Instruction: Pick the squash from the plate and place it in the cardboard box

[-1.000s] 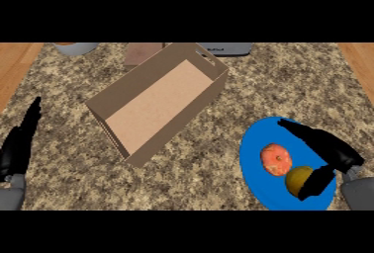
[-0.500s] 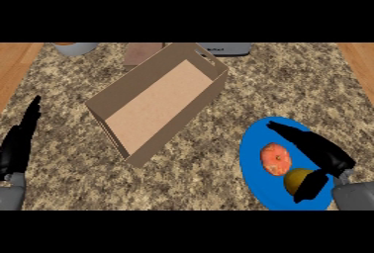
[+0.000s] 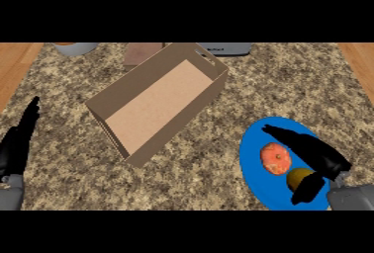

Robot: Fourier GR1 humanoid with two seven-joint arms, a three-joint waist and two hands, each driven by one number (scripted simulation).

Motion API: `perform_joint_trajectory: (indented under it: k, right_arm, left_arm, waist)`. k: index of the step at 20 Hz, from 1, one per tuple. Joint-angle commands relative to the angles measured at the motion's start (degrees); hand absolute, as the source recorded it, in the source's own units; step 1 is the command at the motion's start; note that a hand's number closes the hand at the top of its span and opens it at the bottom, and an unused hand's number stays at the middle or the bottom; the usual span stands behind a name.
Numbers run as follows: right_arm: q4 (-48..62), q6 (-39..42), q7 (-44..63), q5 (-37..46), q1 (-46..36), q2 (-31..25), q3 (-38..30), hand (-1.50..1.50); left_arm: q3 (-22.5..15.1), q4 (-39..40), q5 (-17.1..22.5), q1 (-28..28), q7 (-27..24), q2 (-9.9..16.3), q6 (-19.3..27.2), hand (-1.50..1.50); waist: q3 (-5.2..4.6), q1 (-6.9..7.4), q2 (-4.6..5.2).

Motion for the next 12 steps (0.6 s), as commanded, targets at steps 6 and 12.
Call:
perform_joint_trajectory:
  k: [6,12]
  right_arm:
    - [6.7,0.1,4.3,6.2,-2.6,4.6,1.6,-1.50]
    - [12.6,-19.8,-1.5,14.2,-2.9,7.0,2.6,1.50]
  left_arm:
    - [1.7,0.3,-1.0,2.3,-2.9,-1.2,-1.6,0.00]
    - [1.8,-1.3,-1.0,1.9,-0.7,-1.0,-1.7,0.00]
  waist:
    - [0.00,0.13,0.02]
    - [0.04,0.33,0.04]
